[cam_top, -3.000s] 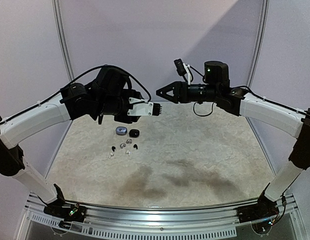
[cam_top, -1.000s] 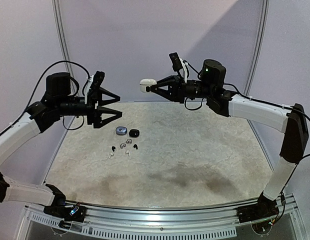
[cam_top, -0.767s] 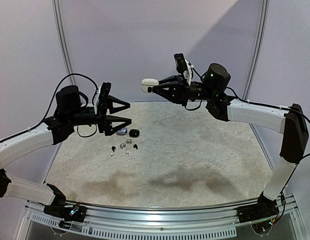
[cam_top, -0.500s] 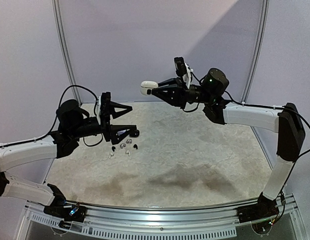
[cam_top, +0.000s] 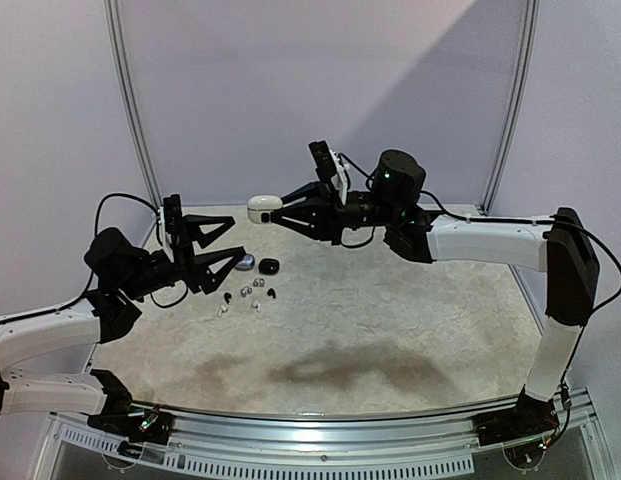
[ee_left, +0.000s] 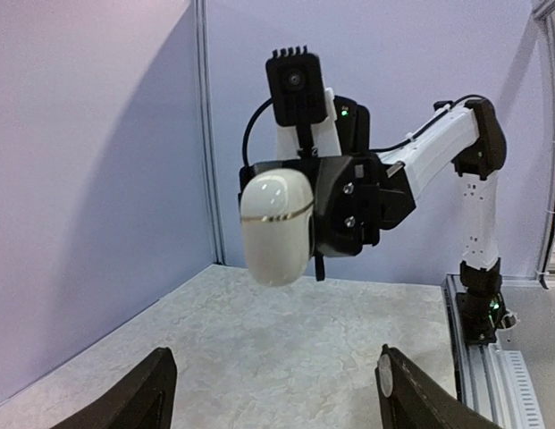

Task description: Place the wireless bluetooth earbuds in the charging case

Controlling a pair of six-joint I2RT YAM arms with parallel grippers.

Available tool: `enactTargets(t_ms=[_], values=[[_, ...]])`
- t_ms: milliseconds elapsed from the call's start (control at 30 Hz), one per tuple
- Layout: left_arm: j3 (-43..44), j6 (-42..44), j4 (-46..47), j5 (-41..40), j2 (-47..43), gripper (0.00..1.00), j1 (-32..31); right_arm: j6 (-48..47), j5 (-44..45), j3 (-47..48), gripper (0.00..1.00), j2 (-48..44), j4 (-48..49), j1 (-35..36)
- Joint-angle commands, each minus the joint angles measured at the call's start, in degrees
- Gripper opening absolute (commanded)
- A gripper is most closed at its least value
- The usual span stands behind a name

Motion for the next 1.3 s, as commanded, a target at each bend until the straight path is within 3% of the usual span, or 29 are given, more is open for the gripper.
enactTargets(t_ms=[0,67,200,600,867,1033,1267], values=[[0.8,-6.7,2.7,6.8,1.3,0.79,1.2,-4.6,1.3,2.9,0.0,1.1,-5.6,1.9],[1.4,-6.8,2.9,8.8,2.0,0.78,1.3,-5.2,1.7,2.8,0.0,0.9,-6.0,2.1],[2.6,-6.7,1.9,9.8,2.8,0.64,1.1,-5.3,1.0,3.0,0.0,1.0,-5.6,2.1],[5.6,-3.8,1.9,8.4,5.5,0.58,-1.1,-5.0,-1.7,3.5,0.0,2.5,-5.0,2.1],[6.1,-3.0,1.9,8.3,6.2,0.24,-1.6,-5.2,-1.8,3.6,0.0,2.9,-4.8,2.2],[6.8,-2.8,1.5,8.6,6.6,0.29,-1.7,-6.8,-1.7,3.7,0.0,3.0,-6.4,2.2],[7.4,-2.8,1.6,8.9,7.4,0.24,-2.3,-7.5,-1.6,3.7,0.0,3.0,-7.2,2.1]])
